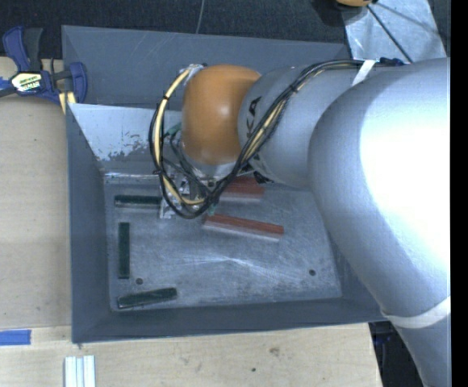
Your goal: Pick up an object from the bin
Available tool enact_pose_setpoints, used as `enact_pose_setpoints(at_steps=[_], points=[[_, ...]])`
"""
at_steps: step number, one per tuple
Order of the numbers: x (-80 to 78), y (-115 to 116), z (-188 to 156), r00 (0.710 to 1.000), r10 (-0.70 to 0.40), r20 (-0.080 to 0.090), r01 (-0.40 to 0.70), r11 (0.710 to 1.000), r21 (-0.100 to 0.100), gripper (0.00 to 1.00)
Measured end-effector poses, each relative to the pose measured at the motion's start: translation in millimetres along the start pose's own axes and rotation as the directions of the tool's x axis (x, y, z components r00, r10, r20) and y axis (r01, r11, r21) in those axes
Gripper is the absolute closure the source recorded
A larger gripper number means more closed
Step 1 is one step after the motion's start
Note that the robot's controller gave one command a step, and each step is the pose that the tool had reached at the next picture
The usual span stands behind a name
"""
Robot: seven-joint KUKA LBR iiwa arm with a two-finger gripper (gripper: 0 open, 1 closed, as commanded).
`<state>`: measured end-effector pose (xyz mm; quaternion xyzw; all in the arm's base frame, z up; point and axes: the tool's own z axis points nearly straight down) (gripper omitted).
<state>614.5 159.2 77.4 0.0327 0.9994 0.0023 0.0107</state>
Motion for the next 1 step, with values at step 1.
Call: enact_pose_setpoints(at_steps=[1], points=[[0.0, 0.0, 0.0, 1.000, 0.000, 0.000, 0.000, 1.000, 0.000, 1.00]])
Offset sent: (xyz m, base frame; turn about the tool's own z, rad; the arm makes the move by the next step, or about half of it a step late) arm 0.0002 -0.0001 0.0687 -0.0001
